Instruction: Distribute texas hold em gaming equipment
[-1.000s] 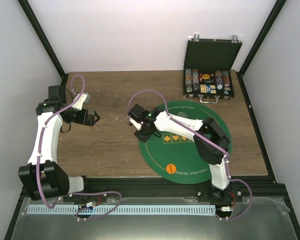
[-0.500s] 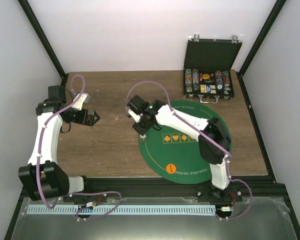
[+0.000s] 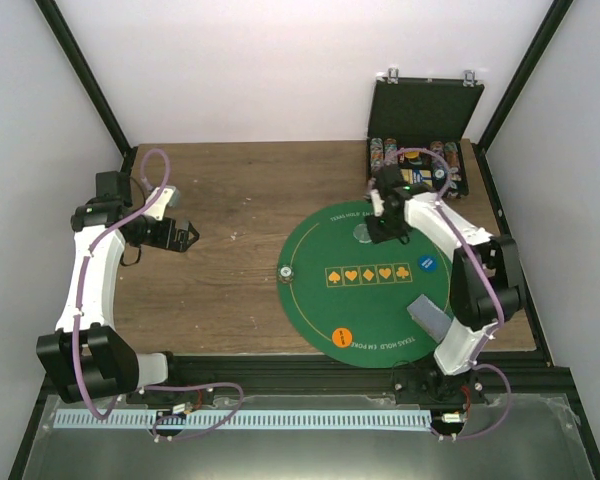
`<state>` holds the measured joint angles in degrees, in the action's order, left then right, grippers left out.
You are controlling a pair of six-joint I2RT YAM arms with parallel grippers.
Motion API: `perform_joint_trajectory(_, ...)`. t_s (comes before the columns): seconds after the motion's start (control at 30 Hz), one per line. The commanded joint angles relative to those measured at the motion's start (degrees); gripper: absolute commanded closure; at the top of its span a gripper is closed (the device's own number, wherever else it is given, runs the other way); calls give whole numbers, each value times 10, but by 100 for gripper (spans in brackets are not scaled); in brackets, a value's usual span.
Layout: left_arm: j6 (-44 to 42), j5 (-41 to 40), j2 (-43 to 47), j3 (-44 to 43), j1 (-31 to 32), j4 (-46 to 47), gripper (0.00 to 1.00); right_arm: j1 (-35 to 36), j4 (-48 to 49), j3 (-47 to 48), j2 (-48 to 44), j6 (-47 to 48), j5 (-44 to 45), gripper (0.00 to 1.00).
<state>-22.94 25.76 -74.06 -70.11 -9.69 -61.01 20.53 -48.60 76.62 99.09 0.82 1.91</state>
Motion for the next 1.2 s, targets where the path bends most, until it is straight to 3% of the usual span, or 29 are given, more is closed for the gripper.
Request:
perform_joint_trajectory(0.0,-9,7,9,-13,3,-7,1,-83,53,-35,-31,1,-17,99)
perform_joint_trajectory(0.2,-21,31,-6,-11,14,-7,0,-189,82,-37,-9,1,-12,99)
perform_joint_trajectory(0.37,-38,44,-27,-17,88,-8,0,-222,106,-31,17,1,-14,99)
perform_joint_trajectory(0.67,-30,20,-53,-41,187,-9,0,-241,121,-17,68,4,-13,99)
perform_joint_trajectory(1.17,-28,-1,-42,-35,196,-9,1,-248,106,-24,92,2,14,99)
